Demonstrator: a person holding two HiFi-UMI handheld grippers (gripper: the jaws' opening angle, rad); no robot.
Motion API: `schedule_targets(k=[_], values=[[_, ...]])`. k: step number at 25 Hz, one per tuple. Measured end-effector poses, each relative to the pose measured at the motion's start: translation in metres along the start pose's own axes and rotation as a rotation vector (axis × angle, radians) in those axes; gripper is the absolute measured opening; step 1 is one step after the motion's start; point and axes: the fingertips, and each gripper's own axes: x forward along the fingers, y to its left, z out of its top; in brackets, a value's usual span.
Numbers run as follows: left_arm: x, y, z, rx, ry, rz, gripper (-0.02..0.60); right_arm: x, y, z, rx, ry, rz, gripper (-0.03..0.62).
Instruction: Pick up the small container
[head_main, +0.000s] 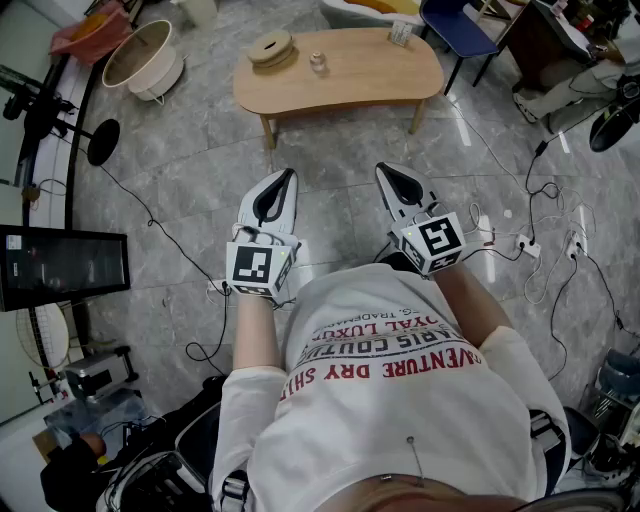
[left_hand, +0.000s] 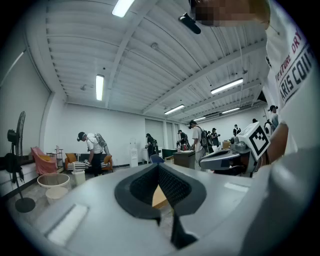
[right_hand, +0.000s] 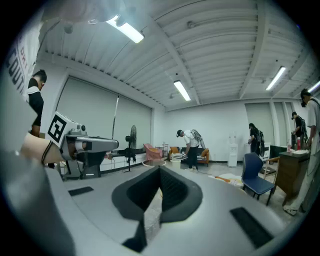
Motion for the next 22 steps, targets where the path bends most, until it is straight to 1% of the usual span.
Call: schedule_targets(k=[3,7,9,14,22], values=[[-0.002,0.003,0.0,-0.001,-0.007,-0.004,0.012,0.004,0.004,-0.001,-0.002,0.005,0.005,0.006],[-0.004,0.003,0.005,-0.026,-0.047,-0.025,0.012,0.008,0.007,-0.002,-0.005,0.007,0.011,0.006],[-0.004,0.005,0.006,-0.028,-0.052,-0.025,0.012,0.01,0.008,-0.001,-0.005,0.008,0.013,0.006],[-0.004,0.014,0.0,-0.028,-0.038,-0.012,0.012,0.018,0.01,-0.002,0.011,0.009,0.008,0.006],[0.007,0.024,-0.017,-0.066,-0.013,0.019,0.012,0.033,-0.002,-0.012,0.031,0.039,0.014,0.006]])
